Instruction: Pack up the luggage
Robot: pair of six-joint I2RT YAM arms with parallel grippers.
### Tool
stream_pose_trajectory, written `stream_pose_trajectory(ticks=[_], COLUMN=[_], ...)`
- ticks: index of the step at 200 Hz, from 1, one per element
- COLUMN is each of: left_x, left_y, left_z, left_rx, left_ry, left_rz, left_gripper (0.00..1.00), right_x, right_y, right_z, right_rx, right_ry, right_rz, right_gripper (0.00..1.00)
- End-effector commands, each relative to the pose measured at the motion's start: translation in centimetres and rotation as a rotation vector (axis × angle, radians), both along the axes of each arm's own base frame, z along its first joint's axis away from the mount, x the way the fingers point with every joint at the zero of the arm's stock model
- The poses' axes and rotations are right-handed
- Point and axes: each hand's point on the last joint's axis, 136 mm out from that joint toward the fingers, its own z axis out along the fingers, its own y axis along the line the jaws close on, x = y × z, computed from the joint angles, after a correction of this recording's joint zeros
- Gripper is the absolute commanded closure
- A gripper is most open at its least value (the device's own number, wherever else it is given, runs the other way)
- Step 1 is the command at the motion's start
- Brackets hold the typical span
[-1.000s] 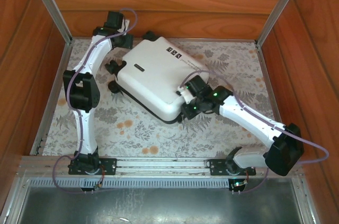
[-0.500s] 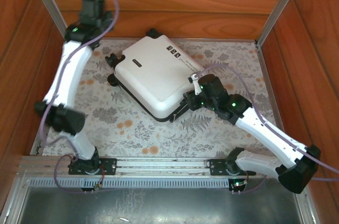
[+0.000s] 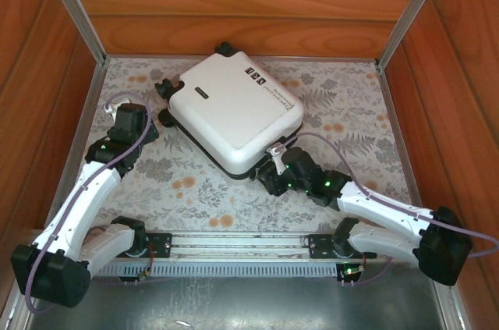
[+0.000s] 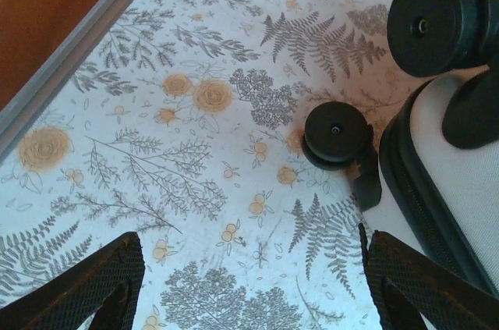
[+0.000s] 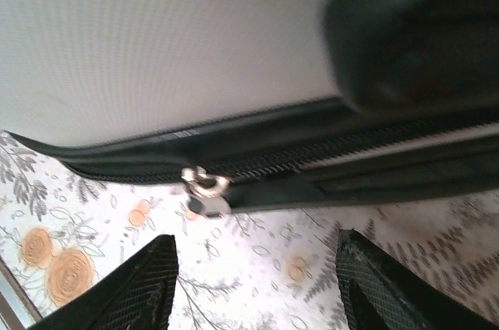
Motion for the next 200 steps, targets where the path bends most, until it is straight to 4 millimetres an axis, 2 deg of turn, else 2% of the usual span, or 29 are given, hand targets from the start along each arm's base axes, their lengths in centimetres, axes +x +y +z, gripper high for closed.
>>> stream_pose_trajectory(ticks=[1,30,45,74,121,187,200], left_x=[1.0,2.4,2.9,3.2,2.7,3.1,3.3], left_y=[-0.3,-1.2,-1.5,-1.6,-1.6,-1.8,-1.8], left_z=[0.5,-0.4,-0.6,-0.9,-0.9,-0.4,0.0], left_rx=[-0.068,-0.096,-0.107,-0.110,-0.106,-0.155,-0.159], left_ry=[-0.011,0.044,0.055,0.066,0.069,0.089,0.083], left_rz=[0.048,0.039,0.039,0.036,0.019,0.004,0.008], left_gripper=[0.23,0.23,0.23,0.23,0.22,0.22,0.22], right_x=[0.6,0.7,1.0,2.1,3.6,3.3,3.0], right_y=[1.9,2.6,2.6,1.8,0.6,-1.2,-1.2], right_z=[1.2,0.4,-0.1,-1.3,-1.2,-0.3,-0.2], right_rx=[0.063,0.011,-0.023,-0.095,-0.110,-0.095,-0.092], right_ry=[-0.068,-0.101,-0.120,-0.159,-0.210,-0.235,-0.242], right_rz=[0.003,-0.012,-0.039,-0.128,-0.258,-0.298,-0.270], right_gripper=[0.39,0.38,0.40,0.53,0.79,0.99,1.00])
